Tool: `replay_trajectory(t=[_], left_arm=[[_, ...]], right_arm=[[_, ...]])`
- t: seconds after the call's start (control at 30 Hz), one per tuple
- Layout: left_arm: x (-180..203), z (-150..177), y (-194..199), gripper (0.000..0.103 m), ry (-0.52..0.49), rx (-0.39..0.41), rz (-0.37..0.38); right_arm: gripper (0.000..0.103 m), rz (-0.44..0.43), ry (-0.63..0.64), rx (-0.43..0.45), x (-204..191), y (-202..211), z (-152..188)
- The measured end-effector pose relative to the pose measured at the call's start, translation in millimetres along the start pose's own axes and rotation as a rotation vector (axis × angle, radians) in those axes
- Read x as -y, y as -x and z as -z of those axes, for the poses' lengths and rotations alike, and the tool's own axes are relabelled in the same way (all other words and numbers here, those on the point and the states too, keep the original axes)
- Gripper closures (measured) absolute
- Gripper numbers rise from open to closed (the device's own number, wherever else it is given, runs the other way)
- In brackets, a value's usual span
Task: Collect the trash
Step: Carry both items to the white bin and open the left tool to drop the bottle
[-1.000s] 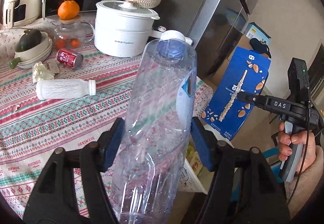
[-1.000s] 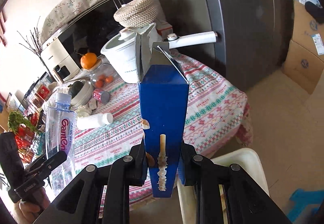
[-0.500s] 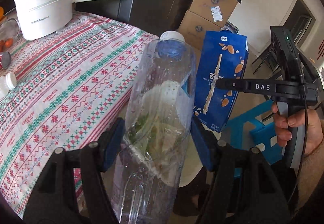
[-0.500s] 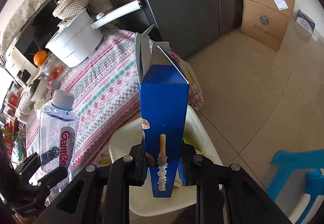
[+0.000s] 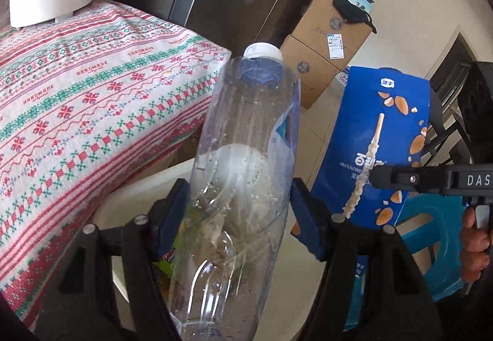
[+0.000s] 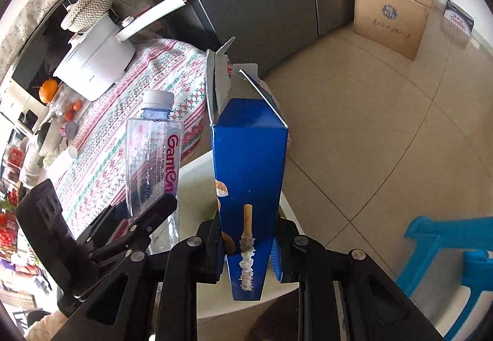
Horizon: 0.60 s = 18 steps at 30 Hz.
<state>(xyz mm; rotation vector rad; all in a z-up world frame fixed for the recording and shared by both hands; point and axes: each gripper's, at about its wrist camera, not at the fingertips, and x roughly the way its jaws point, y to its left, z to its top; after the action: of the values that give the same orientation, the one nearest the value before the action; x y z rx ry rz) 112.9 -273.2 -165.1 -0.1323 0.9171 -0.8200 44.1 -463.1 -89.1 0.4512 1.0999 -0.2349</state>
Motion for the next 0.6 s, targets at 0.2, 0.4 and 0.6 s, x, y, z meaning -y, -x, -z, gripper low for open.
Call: replay_trajectory(t=[0.2, 0.4, 0.6], left_arm=[[-10, 7, -9, 0.035, 0.026, -0.009, -0.019], [-6, 4, -10, 0.021, -0.003, -0.023, -0.045], [-9, -3, 9, 0.019, -0.024, -0.055, -0.074]], right_arm=[[0.079, 0.003, -0.019, -0.015, 5, -6, 1], [0.079, 0.007, -0.004, -0.021, 0, -10, -2], [0.079, 0.005, 0.005, -0.031, -2, -14, -1]])
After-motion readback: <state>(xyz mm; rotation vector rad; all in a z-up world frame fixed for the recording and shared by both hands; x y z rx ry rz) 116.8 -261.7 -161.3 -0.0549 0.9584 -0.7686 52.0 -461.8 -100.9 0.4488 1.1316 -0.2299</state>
